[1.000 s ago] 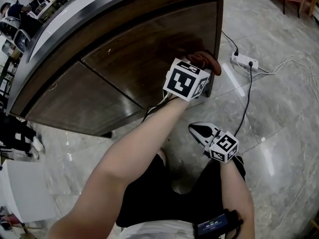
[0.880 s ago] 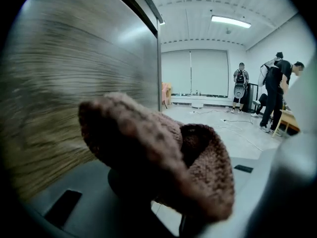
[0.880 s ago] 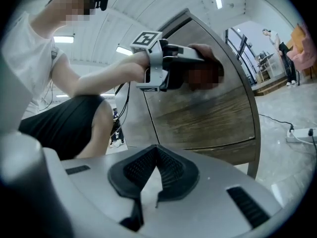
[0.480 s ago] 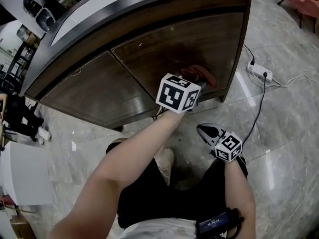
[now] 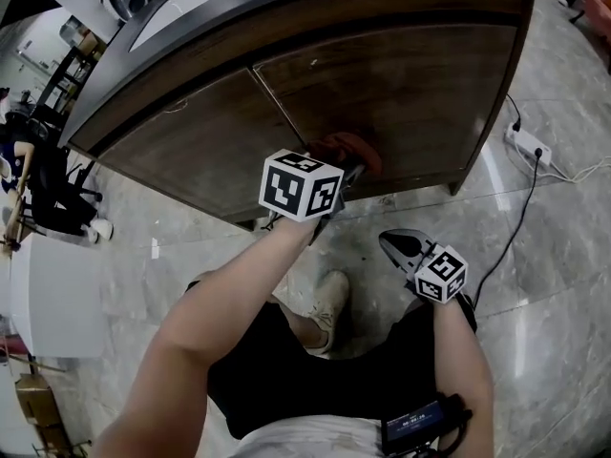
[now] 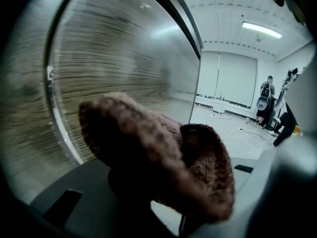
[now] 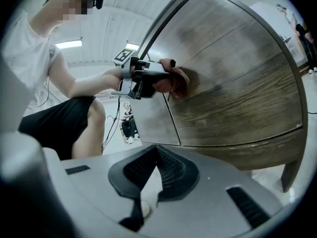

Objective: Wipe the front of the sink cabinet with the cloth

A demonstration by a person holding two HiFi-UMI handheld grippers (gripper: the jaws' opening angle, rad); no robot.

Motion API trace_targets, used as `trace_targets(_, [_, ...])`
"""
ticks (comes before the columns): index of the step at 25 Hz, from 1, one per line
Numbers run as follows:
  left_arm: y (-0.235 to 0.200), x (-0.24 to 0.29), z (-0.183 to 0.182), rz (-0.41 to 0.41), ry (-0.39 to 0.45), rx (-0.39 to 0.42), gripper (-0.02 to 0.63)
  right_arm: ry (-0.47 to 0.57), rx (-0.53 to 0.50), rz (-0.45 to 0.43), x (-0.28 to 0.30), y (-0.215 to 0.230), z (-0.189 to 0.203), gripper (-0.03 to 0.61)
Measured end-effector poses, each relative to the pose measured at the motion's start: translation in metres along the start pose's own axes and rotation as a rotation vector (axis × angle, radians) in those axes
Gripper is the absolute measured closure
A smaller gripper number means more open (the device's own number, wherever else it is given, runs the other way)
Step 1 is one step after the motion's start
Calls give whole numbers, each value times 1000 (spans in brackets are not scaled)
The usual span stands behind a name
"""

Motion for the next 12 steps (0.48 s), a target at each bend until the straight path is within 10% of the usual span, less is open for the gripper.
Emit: trace_targets(12, [-45,-23,75,-76,-235,-104,491,-21,-19,-63,23,-17,-5,566])
Point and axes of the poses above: the fingertips, and each gripper's own axes: x forward along the fingers, y to its right, z out of its underside, the point moved 4 cm from there along -x, backward along the fingers, and after that the axes turned 13 degrees about x, right-handed, at the moved point
